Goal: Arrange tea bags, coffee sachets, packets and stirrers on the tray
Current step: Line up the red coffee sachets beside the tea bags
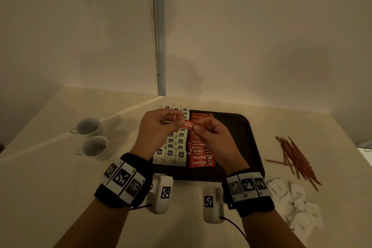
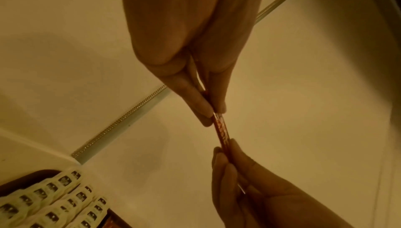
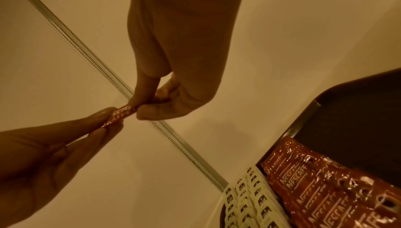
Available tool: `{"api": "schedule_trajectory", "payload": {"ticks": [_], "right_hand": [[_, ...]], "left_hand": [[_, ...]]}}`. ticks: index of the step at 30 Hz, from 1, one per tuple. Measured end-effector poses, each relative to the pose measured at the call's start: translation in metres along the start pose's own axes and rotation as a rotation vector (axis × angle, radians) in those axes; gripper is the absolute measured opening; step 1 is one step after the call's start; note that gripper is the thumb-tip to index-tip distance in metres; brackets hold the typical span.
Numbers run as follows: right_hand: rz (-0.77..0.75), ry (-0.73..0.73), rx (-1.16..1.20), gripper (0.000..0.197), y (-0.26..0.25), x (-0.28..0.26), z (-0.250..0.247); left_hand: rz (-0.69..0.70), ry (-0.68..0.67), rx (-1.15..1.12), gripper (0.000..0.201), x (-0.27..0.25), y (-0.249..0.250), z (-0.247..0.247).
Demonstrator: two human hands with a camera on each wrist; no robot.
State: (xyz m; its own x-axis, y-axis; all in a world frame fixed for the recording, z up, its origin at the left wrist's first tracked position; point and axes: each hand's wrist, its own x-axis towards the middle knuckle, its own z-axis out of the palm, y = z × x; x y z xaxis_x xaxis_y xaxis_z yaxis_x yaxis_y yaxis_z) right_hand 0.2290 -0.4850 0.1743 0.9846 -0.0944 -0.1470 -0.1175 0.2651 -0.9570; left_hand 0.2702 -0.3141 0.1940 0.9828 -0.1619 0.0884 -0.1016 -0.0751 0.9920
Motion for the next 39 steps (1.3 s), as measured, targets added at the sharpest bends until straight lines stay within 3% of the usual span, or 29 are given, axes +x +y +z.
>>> {"api": "schedule_trajectory", "payload": {"ticks": [7,10,14,21,28,32,39], "right_hand": [[-0.043,-0.043,-0.075,0.017,-0.013,-0.003,-0.011],[-0.03,-0.134,-0.292,0.021,-0.015,-0.002,-0.019],[-0.078,-0.105,-0.66,0.016,0.001,0.006,-0.045],[0.221,-0.084,-0.932,0.028,0.075,0.011,-0.105],[0.288,0.029,-0.927,0.017,0.113,0.011,-0.106],[0.301,0.101,-0.937,0.015,0.117,0.014,-0.101],[0.326,0.163,-0.996,0.015,0.12,0.014,-0.097]], "left_hand": [[-0.007,0.01,-0.036,0.016,0.002,-0.004,0.002],[-0.011,0.005,0.001,0.017,-0.002,-0.01,0.003],[-0.079,-0.1,0.133,0.029,-0.013,-0.023,-0.012],[-0.278,-0.157,0.217,0.016,-0.075,-0.078,-0.08],[-0.558,0.029,0.21,0.016,-0.131,-0.117,-0.132],[-0.642,0.152,0.221,0.013,-0.15,-0.129,-0.152],[-0.713,0.222,0.251,0.013,-0.165,-0.144,-0.168]]}}
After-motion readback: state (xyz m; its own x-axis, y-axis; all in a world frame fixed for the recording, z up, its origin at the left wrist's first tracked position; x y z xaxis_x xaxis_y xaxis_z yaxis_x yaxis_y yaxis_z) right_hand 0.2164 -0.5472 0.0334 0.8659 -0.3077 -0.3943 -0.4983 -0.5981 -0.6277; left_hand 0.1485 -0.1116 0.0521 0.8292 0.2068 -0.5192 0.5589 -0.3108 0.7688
